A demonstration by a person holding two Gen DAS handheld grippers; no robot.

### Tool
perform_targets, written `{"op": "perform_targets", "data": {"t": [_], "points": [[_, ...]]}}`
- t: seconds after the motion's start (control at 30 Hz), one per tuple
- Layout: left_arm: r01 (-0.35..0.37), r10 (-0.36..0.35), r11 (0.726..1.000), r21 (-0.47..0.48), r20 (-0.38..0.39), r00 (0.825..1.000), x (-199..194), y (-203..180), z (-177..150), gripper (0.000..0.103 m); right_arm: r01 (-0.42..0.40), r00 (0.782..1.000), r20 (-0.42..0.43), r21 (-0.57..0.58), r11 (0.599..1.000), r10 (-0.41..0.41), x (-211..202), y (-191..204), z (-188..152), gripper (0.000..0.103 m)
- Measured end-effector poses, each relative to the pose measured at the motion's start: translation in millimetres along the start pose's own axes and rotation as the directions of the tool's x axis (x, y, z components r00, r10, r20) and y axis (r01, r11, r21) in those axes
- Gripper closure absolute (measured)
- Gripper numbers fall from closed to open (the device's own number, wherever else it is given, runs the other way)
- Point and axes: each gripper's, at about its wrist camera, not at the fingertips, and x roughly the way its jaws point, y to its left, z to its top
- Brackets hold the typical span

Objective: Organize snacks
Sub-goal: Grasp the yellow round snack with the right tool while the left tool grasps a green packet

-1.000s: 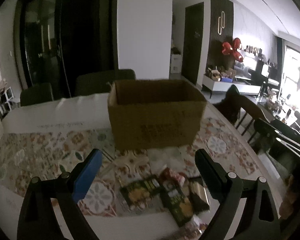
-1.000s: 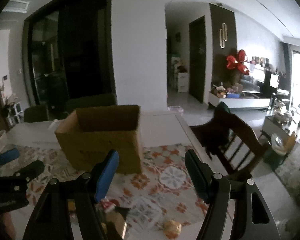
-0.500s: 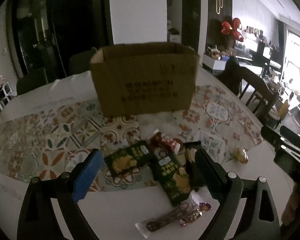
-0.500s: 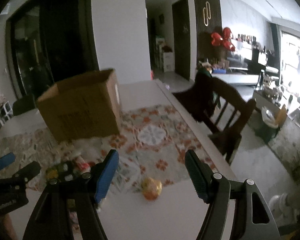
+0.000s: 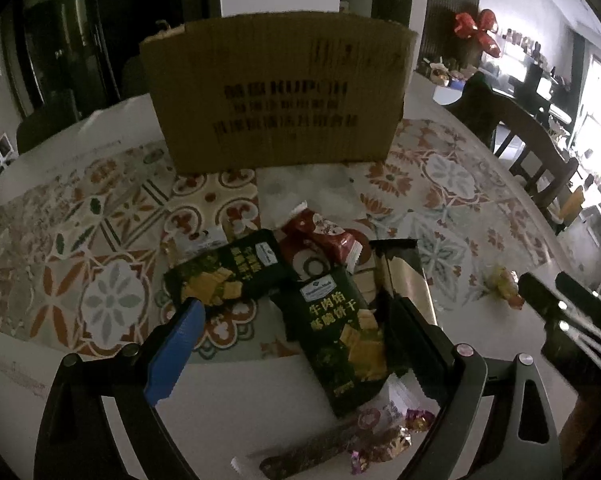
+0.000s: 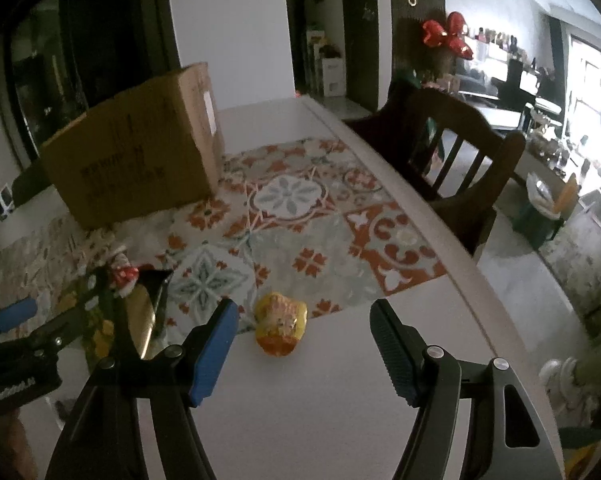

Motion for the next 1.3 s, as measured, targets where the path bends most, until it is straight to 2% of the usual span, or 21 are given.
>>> {"op": "perform_targets", "data": {"t": [0.23, 0.47, 0.53, 0.67, 0.73, 0.8, 1.0, 1.3], "points": [[-0.013, 0.012, 0.999, -0.030, -0.036, 0.999, 17.4, 1.9, 2.7, 0.008, -0.013, 0.999, -0.029, -0.004, 1.000, 0.013, 11.0, 5.6, -3.8, 0.036], [-0.008, 0.005, 0.999, -0.048, -0.069, 0.998, 29.4, 2.0, 2.9, 0.011, -0.033, 0.998, -0.054, -0.002, 0.999, 0.033, 23.3, 8.5, -2.9, 0.050], [-0.002, -0.002, 0.999, -0.050, -0.074, 0.997, 31.2, 1.8, 2.8, 0.015, -0.032, 0.998, -0.057, -0.007, 0.999, 0.032, 25.3, 9.7, -4.0, 0.053], [0.031, -0.037, 0.997, -0.067, -0.088, 0.995, 33.8, 2.2, 2.2, 0.027, -0.037, 0.997, -0.066, -0.011, 0.999, 0.036, 29.1, 10.2, -5.0, 0.065], [0.050, -0.055, 0.996, -0.068, -0.079, 0.995, 31.8, 2.0, 1.8, 0.038, -0.035, 0.997, -0.071, -0.014, 0.999, 0.034, 30.6, 10.4, -5.4, 0.069], [0.054, -0.059, 0.996, -0.066, -0.076, 0.995, 31.0, 1.3, 1.7, 0.043, -0.035, 0.998, -0.062, -0.021, 0.999, 0.034, 29.7, 11.4, -6.0, 0.069], [0.069, -0.074, 0.995, -0.077, -0.072, 0.995, 24.3, 3.8, 1.0, 0.045, -0.055, 0.997, -0.054, -0.029, 0.998, 0.053, 22.3, 15.4, -5.3, 0.070], [0.092, -0.092, 0.993, -0.074, 0.001, 0.996, -9.6, 7.5, 5.1, 0.047, -0.124, 0.992, -0.009, -0.042, 0.991, 0.123, -8.3, 29.0, 2.2, 0.070]]}}
